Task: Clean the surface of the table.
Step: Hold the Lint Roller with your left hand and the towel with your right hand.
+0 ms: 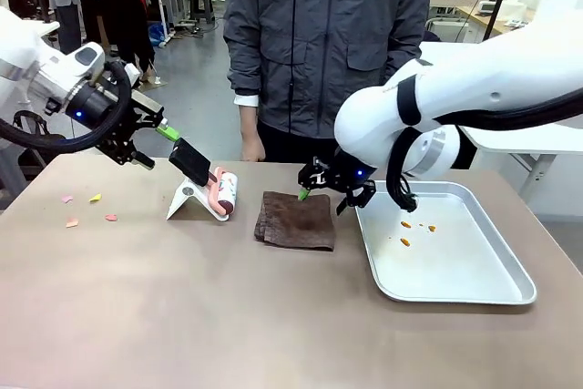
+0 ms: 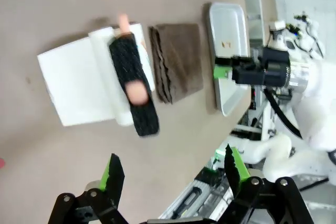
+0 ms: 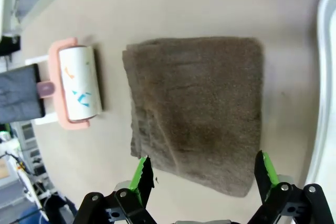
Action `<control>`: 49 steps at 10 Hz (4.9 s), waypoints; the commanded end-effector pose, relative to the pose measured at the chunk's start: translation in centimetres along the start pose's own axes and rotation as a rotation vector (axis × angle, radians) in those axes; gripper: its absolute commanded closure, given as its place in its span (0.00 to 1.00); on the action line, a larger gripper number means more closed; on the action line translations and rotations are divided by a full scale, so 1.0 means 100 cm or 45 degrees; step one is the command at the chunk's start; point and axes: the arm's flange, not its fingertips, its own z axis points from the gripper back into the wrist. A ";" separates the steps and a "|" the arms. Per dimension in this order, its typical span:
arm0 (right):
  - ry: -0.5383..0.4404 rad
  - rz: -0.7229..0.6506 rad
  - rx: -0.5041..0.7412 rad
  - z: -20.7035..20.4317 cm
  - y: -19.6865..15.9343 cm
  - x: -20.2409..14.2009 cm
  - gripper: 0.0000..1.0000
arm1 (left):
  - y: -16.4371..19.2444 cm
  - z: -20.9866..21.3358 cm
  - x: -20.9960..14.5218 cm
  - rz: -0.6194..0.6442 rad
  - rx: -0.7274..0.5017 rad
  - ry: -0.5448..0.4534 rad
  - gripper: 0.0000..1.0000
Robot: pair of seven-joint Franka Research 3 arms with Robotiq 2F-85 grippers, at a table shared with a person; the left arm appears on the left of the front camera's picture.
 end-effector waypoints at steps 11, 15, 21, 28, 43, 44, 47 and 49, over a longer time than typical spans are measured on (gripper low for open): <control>0.186 -0.009 -0.155 -0.024 0.004 0.045 0.00 | -0.017 -0.057 0.017 0.000 0.210 -0.120 0.00; 0.222 -0.014 -0.250 -0.053 0.009 0.053 0.00 | -0.020 -0.050 0.020 -0.011 0.270 -0.115 0.00; 0.193 -0.067 -0.308 -0.056 0.020 0.053 0.00 | -0.005 -0.033 0.022 -0.030 0.284 -0.160 0.00; 0.256 -0.089 -0.301 -0.057 0.024 0.046 0.97 | -0.003 -0.042 0.023 -0.084 0.200 -0.168 1.00; 0.316 -0.062 0.844 0.072 -0.053 -0.010 1.00 | 0.011 0.076 -0.062 -0.166 -0.386 -0.243 1.00; 0.318 -0.083 0.895 0.087 -0.062 -0.023 1.00 | 0.025 0.099 -0.074 -0.125 -0.395 -0.298 1.00; 0.168 -0.078 1.074 0.149 -0.119 -0.088 1.00 | 0.083 0.167 -0.120 -0.058 -0.578 -0.336 1.00; -0.002 -0.112 1.213 0.188 -0.182 -0.114 1.00 | 0.127 0.196 -0.142 0.031 -0.552 -0.298 1.00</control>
